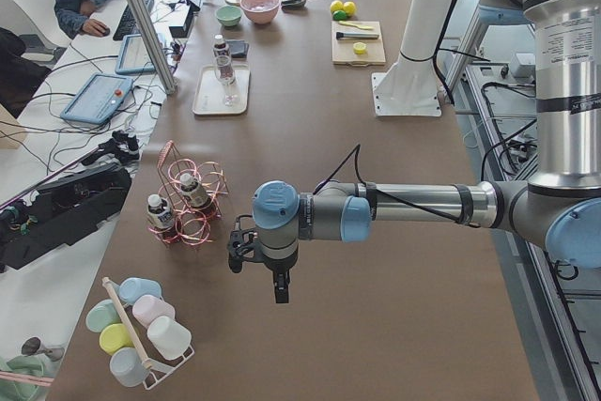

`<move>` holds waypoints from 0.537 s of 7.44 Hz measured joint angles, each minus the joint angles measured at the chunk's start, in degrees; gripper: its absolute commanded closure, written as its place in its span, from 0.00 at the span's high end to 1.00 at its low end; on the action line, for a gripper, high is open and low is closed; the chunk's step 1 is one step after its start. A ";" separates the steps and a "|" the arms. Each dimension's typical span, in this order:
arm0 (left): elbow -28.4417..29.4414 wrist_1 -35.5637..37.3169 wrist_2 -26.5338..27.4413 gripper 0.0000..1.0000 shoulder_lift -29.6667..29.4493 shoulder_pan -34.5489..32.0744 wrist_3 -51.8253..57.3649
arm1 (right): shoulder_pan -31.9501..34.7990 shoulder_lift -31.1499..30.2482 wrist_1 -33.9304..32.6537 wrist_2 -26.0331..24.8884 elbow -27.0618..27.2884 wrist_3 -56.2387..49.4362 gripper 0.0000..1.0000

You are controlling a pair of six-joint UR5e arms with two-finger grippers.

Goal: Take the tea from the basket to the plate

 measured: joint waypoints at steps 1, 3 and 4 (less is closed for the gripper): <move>0.44 -0.02 -0.11 0.98 -0.26 0.79 -0.01 | 0.03 -0.23 0.05 0.16 -0.12 0.05 1.00; 1.06 0.01 -0.17 0.98 -0.62 1.33 -0.07 | 0.13 -0.36 0.04 0.69 -0.05 0.13 1.00; 1.17 0.03 -0.18 0.98 -0.65 1.40 -0.10 | 0.26 -0.50 0.00 1.30 -0.35 0.16 1.00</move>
